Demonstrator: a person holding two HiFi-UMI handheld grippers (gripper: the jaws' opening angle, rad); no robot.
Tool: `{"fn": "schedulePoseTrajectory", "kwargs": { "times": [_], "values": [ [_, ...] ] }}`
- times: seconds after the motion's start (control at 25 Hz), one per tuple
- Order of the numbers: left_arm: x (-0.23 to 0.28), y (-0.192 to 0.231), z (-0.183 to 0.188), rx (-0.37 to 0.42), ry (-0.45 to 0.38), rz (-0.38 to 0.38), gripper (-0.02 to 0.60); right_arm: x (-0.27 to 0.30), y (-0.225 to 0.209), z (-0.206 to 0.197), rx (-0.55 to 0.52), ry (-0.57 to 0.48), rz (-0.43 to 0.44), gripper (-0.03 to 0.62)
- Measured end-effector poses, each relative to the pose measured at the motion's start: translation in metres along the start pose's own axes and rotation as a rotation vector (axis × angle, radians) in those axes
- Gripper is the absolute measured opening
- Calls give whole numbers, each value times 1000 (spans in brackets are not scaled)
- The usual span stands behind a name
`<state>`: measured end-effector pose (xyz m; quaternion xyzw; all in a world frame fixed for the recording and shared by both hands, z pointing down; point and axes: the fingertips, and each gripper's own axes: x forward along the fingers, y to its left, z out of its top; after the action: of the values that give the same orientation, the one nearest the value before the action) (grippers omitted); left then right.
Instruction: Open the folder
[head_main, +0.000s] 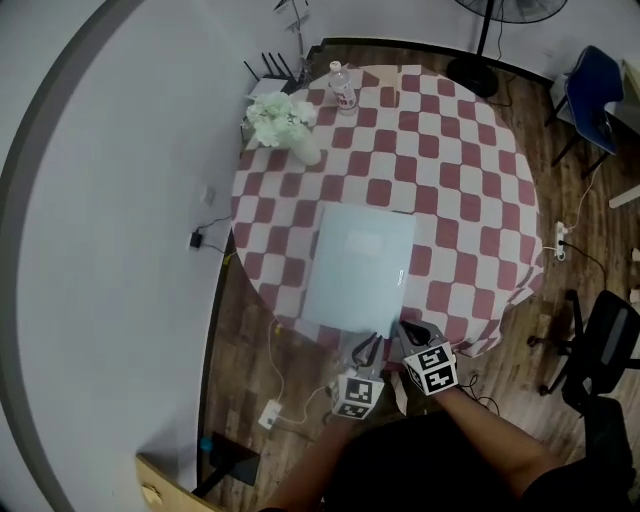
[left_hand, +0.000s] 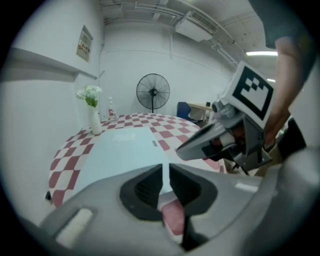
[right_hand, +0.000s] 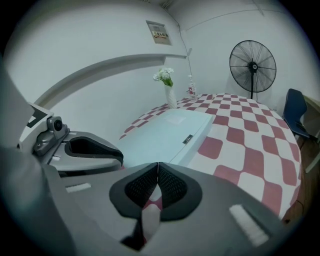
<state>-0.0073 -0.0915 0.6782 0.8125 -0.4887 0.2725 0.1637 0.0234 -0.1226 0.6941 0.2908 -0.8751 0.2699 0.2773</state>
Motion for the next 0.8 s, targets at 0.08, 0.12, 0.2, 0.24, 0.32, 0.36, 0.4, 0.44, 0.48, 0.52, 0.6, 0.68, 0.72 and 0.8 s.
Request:
{"fn": "schedulePoseTrajectory", "kwargs": {
  "times": [0.08, 0.12, 0.2, 0.24, 0.32, 0.36, 0.4, 0.44, 0.48, 0.52, 0.6, 0.68, 0.72, 0.8],
  "values": [
    [8, -5, -4, 30, 31, -50, 52, 4, -5, -3, 24, 1, -31, 5],
    [11, -7, -5, 40, 45, -73, 54, 6, -7, -5, 37, 2, -45, 5],
    [18, -11, -11, 62, 66, -113, 54, 9, -12, -9, 63, 7, -71, 6],
    [20, -14, -15, 76, 77, -131, 54, 10, -14, -11, 77, 9, -82, 8],
    [24, -17, -23, 106, 99, -159, 66, 11, -17, -14, 105, 13, -99, 14],
    [26, -18, -26, 119, 108, -169, 74, 12, -17, -15, 116, 13, -106, 14],
    [28, -18, -28, 131, 114, -175, 81, 12, -18, -16, 123, 12, -110, 14],
    [29, -17, -30, 141, 121, -181, 84, 13, -19, -17, 128, 10, -112, 14],
    [32, -17, -31, 149, 128, -185, 92, 14, -19, -17, 134, 9, -113, 15],
    [34, -17, -32, 157, 134, -191, 106, 14, -20, -19, 142, 10, -112, 19],
    [36, -19, -33, 176, 150, -209, 113, 16, -21, -21, 159, 11, -111, 29],
    [36, -24, -34, 199, 171, -243, 135, 18, -21, -22, 169, 11, -113, 31],
    [35, -26, -34, 213, 180, -258, 160, 19, -21, -23, 172, 10, -114, 31],
    [35, -27, -34, 253, 192, -272, 169, 22, -21, -24, 181, 14, -114, 40]
  ]
}}
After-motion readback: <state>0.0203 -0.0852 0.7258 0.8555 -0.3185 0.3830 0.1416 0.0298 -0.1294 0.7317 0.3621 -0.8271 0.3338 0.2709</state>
